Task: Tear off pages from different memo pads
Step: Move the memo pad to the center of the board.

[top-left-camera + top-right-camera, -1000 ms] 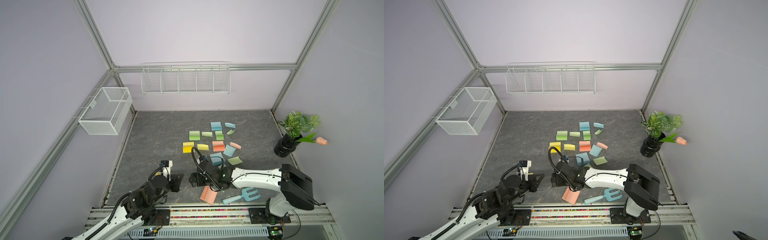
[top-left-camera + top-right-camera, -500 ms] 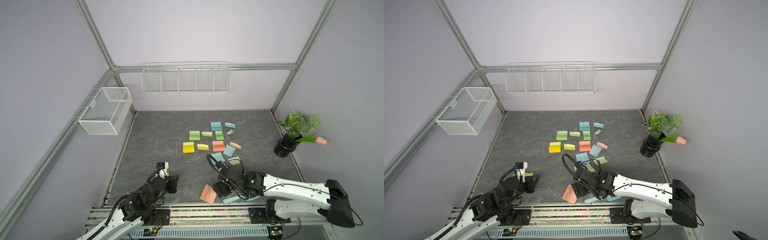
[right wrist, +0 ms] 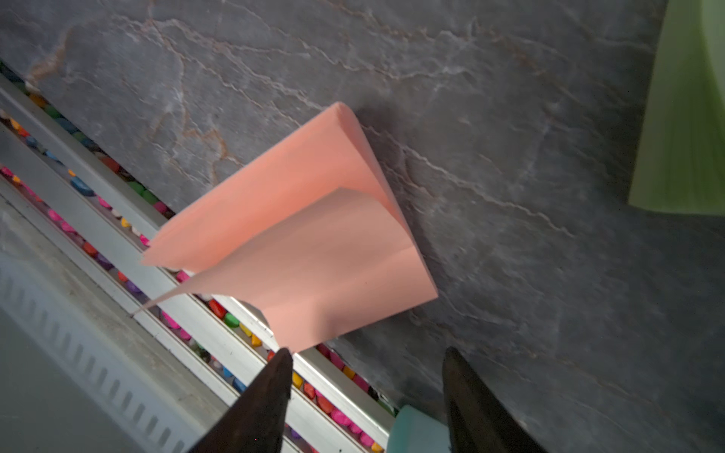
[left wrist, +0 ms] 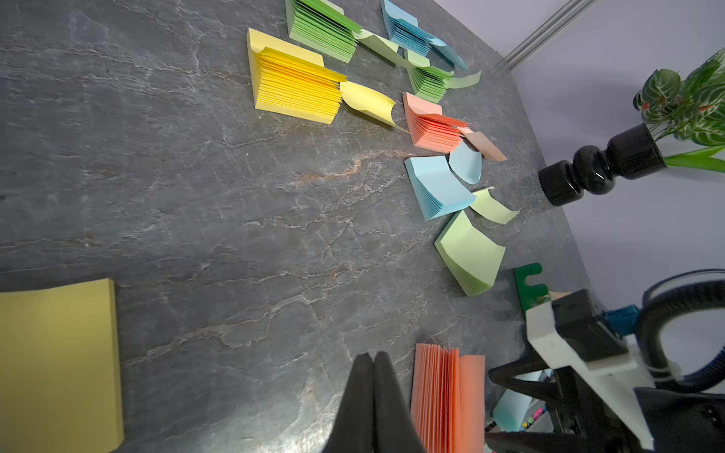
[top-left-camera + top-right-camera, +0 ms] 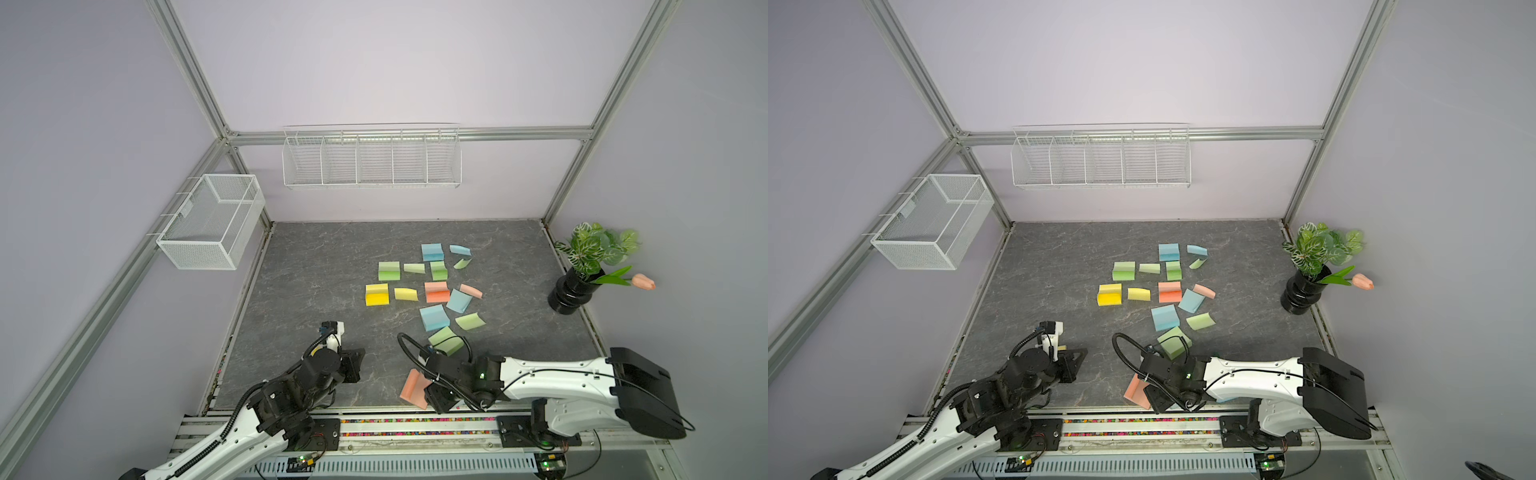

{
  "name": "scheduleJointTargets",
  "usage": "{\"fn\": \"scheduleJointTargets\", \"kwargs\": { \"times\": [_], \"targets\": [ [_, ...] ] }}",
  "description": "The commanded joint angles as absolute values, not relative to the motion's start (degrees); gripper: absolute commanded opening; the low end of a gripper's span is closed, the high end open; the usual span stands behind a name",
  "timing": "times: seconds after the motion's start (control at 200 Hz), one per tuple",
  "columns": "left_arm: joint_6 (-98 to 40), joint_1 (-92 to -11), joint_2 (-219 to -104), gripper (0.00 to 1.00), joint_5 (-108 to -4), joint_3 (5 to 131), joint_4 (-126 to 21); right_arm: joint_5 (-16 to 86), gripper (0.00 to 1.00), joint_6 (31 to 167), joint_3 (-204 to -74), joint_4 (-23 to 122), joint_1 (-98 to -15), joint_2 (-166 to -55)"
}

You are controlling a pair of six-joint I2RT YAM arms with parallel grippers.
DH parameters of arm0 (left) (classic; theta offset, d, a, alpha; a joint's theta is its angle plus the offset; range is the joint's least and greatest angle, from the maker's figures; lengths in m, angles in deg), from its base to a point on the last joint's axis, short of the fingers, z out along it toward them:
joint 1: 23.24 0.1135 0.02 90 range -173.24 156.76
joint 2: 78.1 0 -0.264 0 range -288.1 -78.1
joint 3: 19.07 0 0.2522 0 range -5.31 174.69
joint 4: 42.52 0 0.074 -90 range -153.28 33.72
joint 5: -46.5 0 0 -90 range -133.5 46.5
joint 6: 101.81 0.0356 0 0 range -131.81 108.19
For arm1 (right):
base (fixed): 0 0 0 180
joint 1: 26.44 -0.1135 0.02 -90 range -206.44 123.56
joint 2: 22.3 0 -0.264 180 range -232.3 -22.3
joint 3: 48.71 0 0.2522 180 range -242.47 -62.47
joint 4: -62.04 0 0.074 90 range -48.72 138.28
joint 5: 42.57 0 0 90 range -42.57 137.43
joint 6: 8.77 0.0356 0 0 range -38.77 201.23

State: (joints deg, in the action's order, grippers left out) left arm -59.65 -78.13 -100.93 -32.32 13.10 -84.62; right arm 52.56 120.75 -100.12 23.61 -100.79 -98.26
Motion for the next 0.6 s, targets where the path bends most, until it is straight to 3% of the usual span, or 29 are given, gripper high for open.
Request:
{"fn": "scheduleJointTargets", "kwargs": {
  "times": [0.0,0.3,0.595],
  "targets": [
    [-60.5,-78.3,-101.8,0.06,-30.1,14.4,-86.3,54.8,0.57,123.5,-98.0,26.9,-101.5,-97.8],
    [-61.6,-78.4,-101.2,0.06,-30.1,14.7,-87.4,58.8,0.48,123.3,-99.6,28.5,-101.5,-103.5],
    [-61.5,-78.3,-97.4,0.06,-28.1,14.2,-91.0,63.5,0.36,116.2,-108.9,26.5,-100.4,-113.8]
  ]
}}
